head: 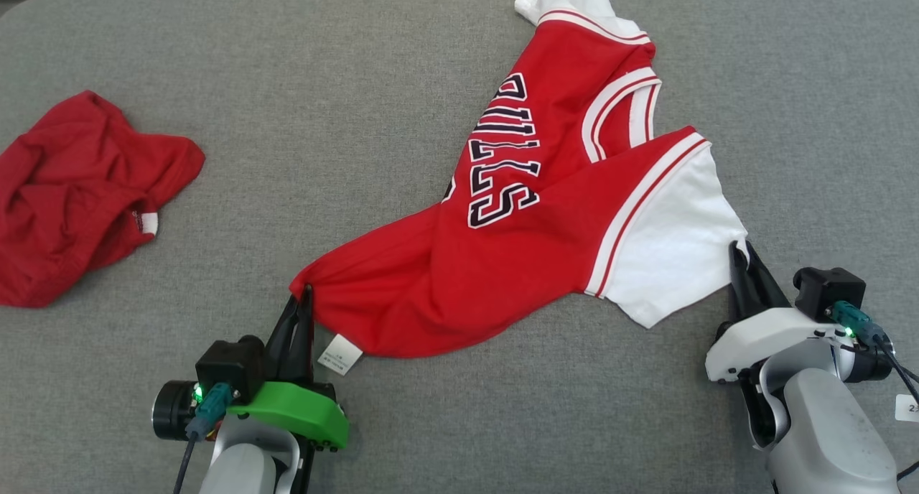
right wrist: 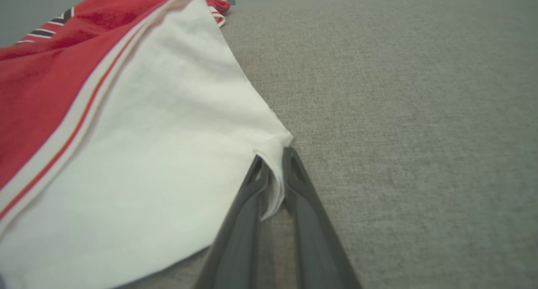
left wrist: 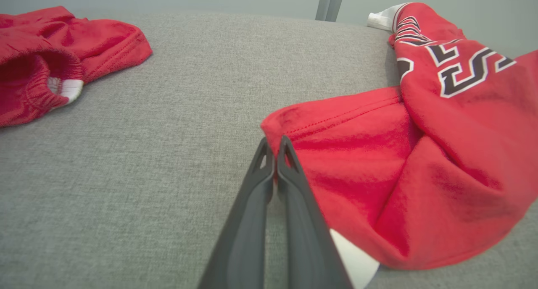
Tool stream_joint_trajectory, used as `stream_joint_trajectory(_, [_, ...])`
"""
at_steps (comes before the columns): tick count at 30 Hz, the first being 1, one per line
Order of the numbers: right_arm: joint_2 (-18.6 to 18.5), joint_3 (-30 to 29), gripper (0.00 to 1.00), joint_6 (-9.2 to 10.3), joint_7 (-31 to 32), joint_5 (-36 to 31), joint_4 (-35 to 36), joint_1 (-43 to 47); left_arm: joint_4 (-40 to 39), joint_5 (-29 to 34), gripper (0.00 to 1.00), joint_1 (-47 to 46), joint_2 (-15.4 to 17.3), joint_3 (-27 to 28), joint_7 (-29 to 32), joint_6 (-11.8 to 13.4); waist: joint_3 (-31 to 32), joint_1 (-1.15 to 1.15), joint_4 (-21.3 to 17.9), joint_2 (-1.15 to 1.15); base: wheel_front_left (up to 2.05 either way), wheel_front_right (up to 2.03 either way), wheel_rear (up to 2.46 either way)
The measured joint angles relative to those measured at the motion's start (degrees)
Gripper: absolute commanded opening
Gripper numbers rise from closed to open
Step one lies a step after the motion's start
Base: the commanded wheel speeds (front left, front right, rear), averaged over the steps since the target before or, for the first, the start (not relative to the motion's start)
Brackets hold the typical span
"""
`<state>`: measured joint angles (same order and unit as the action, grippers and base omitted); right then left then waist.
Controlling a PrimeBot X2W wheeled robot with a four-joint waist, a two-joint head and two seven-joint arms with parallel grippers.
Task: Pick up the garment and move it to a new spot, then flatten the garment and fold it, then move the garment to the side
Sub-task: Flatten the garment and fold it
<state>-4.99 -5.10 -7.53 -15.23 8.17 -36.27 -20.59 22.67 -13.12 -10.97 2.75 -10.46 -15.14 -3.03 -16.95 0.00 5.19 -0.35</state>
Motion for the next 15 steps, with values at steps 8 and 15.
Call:
stream_joint_trajectory(8, [1.1, -0.6, 0.00, 0.00, 0.1, 9.4, 9.5, -0.1, -4.8, 0.1, 0.00, -0.9, 0.0, 4.0, 0.0, 0.2, 2.7, 0.00, -1.0, 0.00, 0.00, 0.00, 0.00])
stream_joint_trajectory(15, [-1.0, 1.7, 0.00, 0.00, 0.1, 19.5, 17.5, -6.3, -11.9, 3.7, 0.00, -7.9, 1.5, 9.9, 0.0, -2.7, 8.3, 0.00, -2.3, 0.00, 0.00, 0.00, 0.00])
